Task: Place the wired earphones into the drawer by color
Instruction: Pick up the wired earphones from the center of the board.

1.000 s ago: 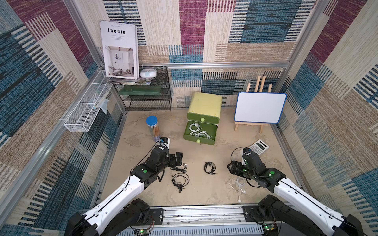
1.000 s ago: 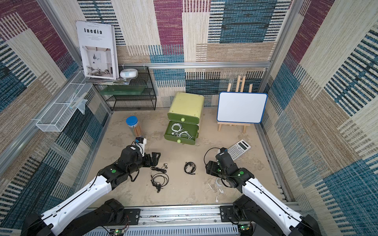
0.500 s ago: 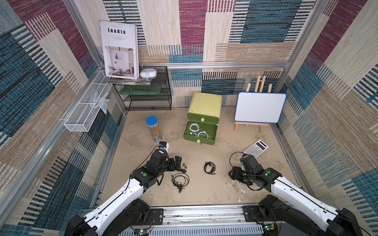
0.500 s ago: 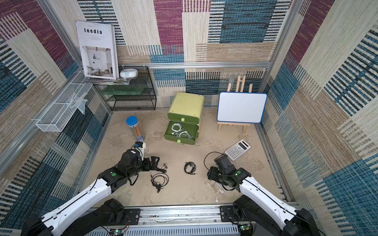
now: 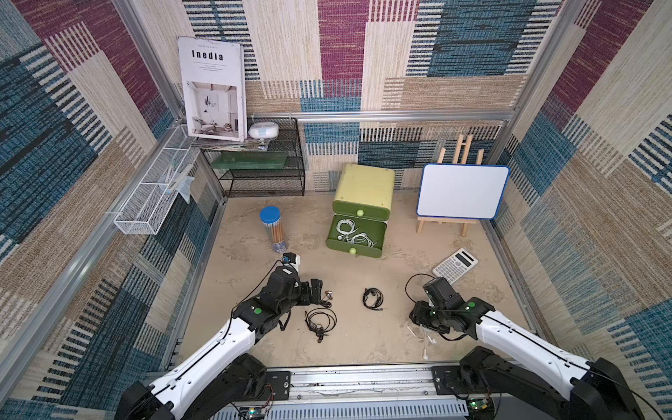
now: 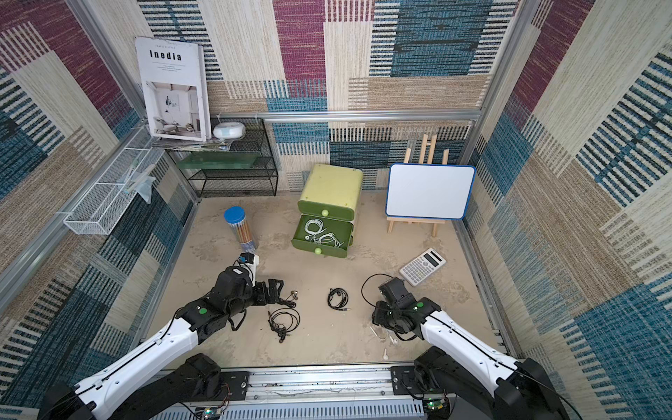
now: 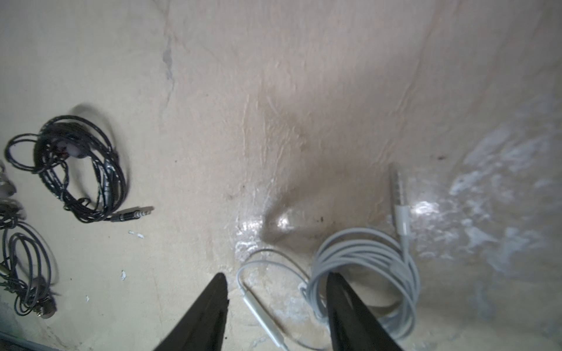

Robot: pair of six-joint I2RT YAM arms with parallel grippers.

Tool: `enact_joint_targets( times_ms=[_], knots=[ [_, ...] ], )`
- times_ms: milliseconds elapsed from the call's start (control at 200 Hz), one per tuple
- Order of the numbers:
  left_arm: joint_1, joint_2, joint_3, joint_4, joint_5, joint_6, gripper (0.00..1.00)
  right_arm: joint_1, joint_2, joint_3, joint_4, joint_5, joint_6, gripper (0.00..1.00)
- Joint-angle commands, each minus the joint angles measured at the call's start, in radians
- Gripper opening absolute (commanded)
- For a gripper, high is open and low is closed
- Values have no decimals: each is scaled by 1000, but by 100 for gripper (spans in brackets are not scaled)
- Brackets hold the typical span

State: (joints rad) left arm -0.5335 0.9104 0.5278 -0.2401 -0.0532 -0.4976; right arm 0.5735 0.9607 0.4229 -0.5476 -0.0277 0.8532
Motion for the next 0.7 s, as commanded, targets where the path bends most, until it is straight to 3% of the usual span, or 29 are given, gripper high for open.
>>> enact_joint_targets(
  times_ms=[0,125,696],
  knots=[
    [0,-1,-5,0,-5,-7,99,0,17,-3,11,2,-8,53],
    [0,2,-3,4,-2,-7,99,0,34,-4,16,9,-12,49],
    [0,0,2,4,-2,-4,99,1,88,-6,25,15,-30,10]
  ],
)
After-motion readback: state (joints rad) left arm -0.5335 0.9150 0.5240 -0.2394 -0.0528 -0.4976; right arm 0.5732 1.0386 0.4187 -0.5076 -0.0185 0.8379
